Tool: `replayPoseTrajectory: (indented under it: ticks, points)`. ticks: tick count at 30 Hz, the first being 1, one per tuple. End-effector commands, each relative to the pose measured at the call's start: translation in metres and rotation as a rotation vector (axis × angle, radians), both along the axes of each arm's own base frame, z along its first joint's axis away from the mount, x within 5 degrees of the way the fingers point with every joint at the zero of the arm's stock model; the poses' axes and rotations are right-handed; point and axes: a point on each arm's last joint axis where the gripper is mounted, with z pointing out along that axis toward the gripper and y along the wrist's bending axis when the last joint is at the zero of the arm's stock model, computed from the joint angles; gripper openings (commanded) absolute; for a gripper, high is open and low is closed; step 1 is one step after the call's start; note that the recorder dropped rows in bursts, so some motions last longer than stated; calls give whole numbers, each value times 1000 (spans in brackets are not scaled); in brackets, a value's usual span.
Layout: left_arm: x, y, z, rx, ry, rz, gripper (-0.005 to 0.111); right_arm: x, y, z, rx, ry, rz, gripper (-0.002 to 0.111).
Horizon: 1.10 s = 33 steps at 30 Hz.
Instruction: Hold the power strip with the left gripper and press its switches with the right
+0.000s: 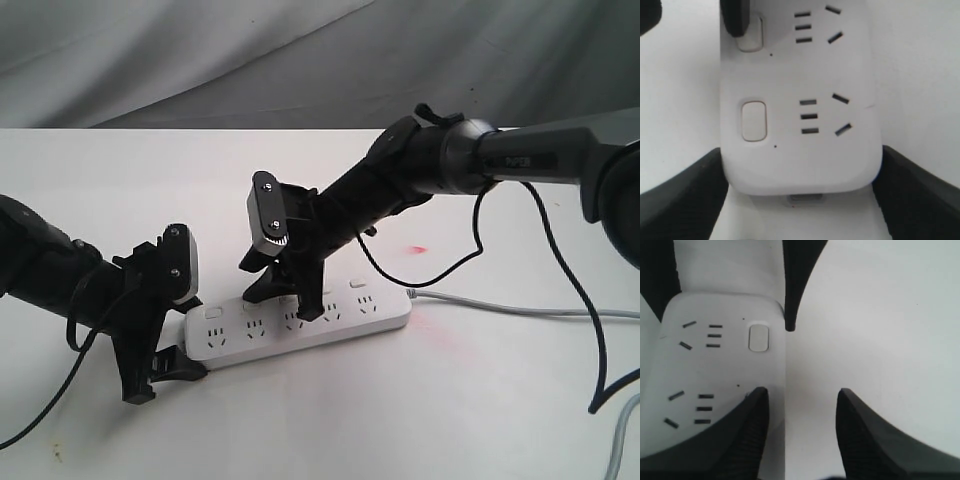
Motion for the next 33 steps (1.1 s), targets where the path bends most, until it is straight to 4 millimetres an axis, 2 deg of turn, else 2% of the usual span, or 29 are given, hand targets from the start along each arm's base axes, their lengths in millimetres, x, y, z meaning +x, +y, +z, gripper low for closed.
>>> replayPoseTrajectory:
  ticks: [1,5,13,23,33]
  points:
    - [2,1,-1,31,-26,-6,57,1,-6,-8,-42,-13,3,41]
    - [2,1,-1,31,-26,-6,57,0,-3,-18,-48,9,6,41]
    - [2,1,-1,31,-26,-6,57,-5,5,-18,-44,17,20,41]
    - [2,1,-1,31,-26,-6,57,-8,3,-35,-88,58,39,41]
    - [2,1,-1,31,-26,-6,57,-6,-1,-36,-113,42,46,41]
